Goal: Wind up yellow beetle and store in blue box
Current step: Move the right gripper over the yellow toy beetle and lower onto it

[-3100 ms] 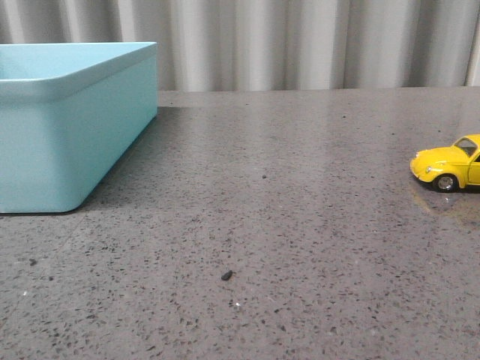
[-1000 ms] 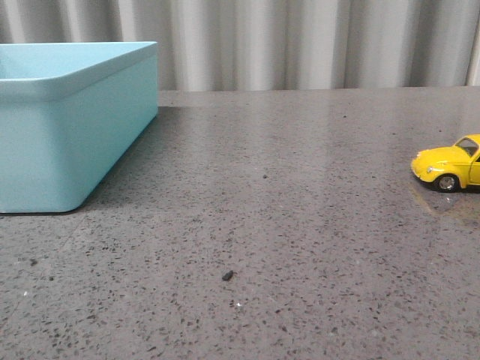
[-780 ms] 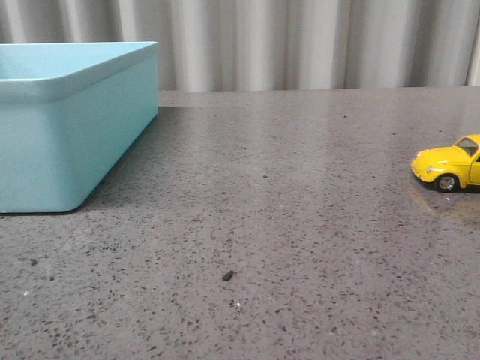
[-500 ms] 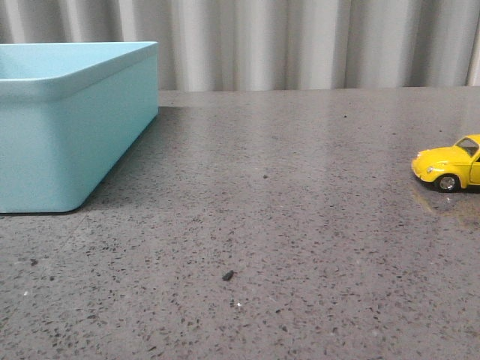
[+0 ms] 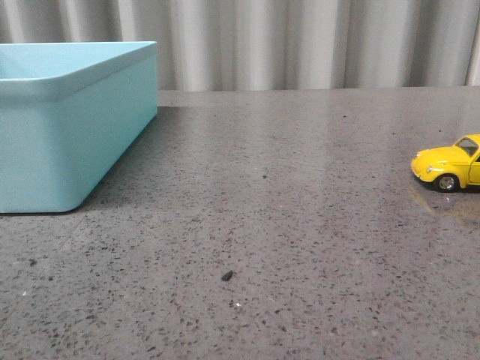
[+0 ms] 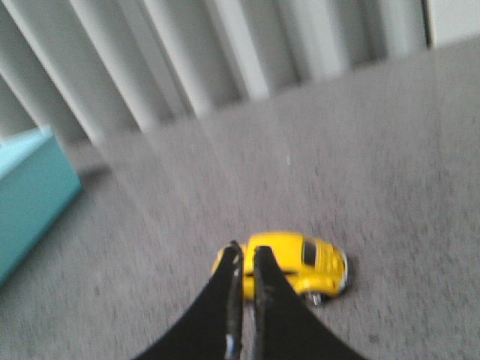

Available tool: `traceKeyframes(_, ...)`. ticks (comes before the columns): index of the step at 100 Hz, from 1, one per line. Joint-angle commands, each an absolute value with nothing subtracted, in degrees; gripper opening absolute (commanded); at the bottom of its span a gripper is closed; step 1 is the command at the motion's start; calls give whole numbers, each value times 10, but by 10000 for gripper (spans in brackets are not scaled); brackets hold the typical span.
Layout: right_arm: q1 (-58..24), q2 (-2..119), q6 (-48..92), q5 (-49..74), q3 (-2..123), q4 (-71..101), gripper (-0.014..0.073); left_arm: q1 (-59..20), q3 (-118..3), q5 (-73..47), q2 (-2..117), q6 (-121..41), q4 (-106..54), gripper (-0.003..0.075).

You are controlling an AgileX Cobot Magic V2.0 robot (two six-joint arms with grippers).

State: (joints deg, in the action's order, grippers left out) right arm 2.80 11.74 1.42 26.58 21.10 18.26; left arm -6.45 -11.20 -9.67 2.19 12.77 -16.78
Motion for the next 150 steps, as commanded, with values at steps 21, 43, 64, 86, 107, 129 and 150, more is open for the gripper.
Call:
traceKeyframes(21, -8, 319, 60, 377, 386, 166, -50, -85, -231, -192, 164, 77, -145, 193)
traceKeyframes(43, -45, 500, 60, 591, 545, 154, -50, -119, -271, -215, 204, 45, -145, 123)
traceKeyframes(64, -88, 639, 60, 674, 667, 133, -50, -148, -266, -220, 205, 44, -144, -21)
traceKeyframes(86, -90, 731, 50, 685, 709, 98, -50, -151, -261, -230, 205, 43, -138, -21)
traceKeyframes(107, -90, 774, 36, 683, 709, 61, -50, -151, -261, -256, 205, 43, -138, -21)
traceKeyframes(129, -87, 789, 19, 653, 708, 21, -50, -151, -261, -276, 205, 43, -138, -21)
traceKeyframes(150, -71, 814, 19, 630, 708, 21, -50, -151, -261, -276, 205, 43, -138, -21)
